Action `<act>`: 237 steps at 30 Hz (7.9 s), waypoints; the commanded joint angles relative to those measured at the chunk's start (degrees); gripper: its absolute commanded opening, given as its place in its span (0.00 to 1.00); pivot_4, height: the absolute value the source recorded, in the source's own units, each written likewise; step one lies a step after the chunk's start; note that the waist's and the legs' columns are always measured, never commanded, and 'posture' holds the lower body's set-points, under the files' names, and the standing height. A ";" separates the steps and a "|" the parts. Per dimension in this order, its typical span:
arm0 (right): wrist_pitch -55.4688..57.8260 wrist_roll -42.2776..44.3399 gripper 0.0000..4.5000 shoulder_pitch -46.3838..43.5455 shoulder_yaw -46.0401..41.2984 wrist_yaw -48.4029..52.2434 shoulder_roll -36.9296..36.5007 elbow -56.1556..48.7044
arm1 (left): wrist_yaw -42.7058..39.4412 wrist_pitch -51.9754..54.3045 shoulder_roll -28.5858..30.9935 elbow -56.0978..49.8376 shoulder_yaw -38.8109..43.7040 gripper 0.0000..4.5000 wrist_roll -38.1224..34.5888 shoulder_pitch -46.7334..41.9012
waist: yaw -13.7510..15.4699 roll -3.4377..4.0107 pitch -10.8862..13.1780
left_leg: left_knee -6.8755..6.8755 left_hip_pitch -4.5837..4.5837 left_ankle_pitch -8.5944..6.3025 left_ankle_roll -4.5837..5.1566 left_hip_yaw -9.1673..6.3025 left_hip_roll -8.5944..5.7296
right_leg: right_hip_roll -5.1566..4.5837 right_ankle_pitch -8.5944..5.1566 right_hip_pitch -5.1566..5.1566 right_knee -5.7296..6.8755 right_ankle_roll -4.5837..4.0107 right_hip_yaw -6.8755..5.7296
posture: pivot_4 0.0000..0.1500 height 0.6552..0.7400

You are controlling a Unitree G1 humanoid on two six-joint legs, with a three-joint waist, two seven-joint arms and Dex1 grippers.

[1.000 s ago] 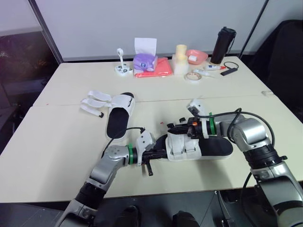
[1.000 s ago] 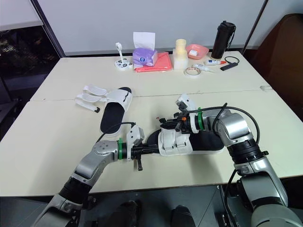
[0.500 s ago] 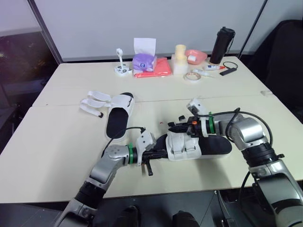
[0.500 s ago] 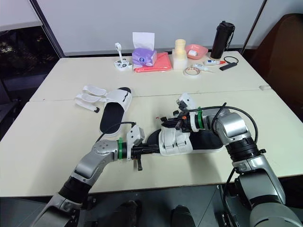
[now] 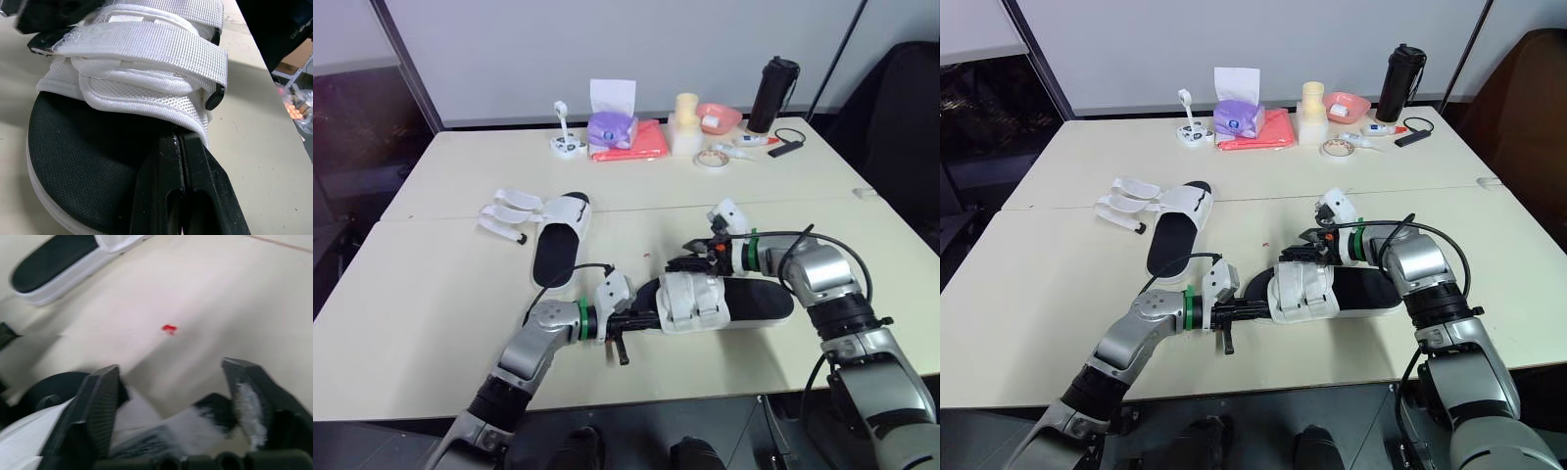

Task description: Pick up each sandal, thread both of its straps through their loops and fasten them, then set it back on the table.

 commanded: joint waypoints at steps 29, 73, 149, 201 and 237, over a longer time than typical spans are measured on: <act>16.21 9.46 0.78 13.18 -18.52 -0.55 -12.54 -31.90 | 3.45 -0.44 0.65 1.31 3.76 0.11 -1.67 -0.39 | 0.14 0.03 0.02 | 0.02 -0.12 0.00 0.00 0.04 0.05 | -0.01 0.00 -0.13 -0.01 -0.01 0.02 | 1.00 1.00; -92.48 -57.81 0.78 13.38 6.47 -35.50 -12.79 -2.35 | 3.31 11.90 10.61 -11.15 12.92 0.47 -14.04 -3.33 | -1.27 0.04 0.08 | -0.07 -0.22 0.16 -0.24 0.13 0.05 | 0.06 0.00 -0.42 0.18 -0.02 0.19 | 1.00 1.00; 30.30 -7.42 0.99 13.99 -22.81 16.96 -6.83 -53.79 | 15.22 3.19 7.74 -11.29 13.97 0.49 -5.85 -1.62 | -2.13 0.11 0.11 | -0.08 -0.22 0.26 -0.38 0.13 0.27 | 0.32 0.10 -0.54 0.35 -0.17 0.31 | 1.00 1.00; 20.58 7.67 1.00 17.53 -8.17 -10.23 -7.65 -49.78 | 55.92 -32.97 12.62 56.01 -7.34 0.69 54.95 -36.33 | -1.15 0.02 0.15 | 0.02 -0.27 0.26 -0.37 0.12 0.18 | 0.31 0.12 -0.61 0.55 -0.04 0.20 | 1.00 1.00; 13.91 8.88 1.00 15.05 -17.31 -6.91 -17.77 -41.11 | 49.06 -112.62 13.54 55.30 -16.06 0.01 62.34 -48.40 | -1.15 -0.09 0.21 | 0.08 -0.39 0.27 -0.37 0.16 0.12 | 0.24 0.11 -0.70 0.61 0.00 0.21 | 1.00 1.00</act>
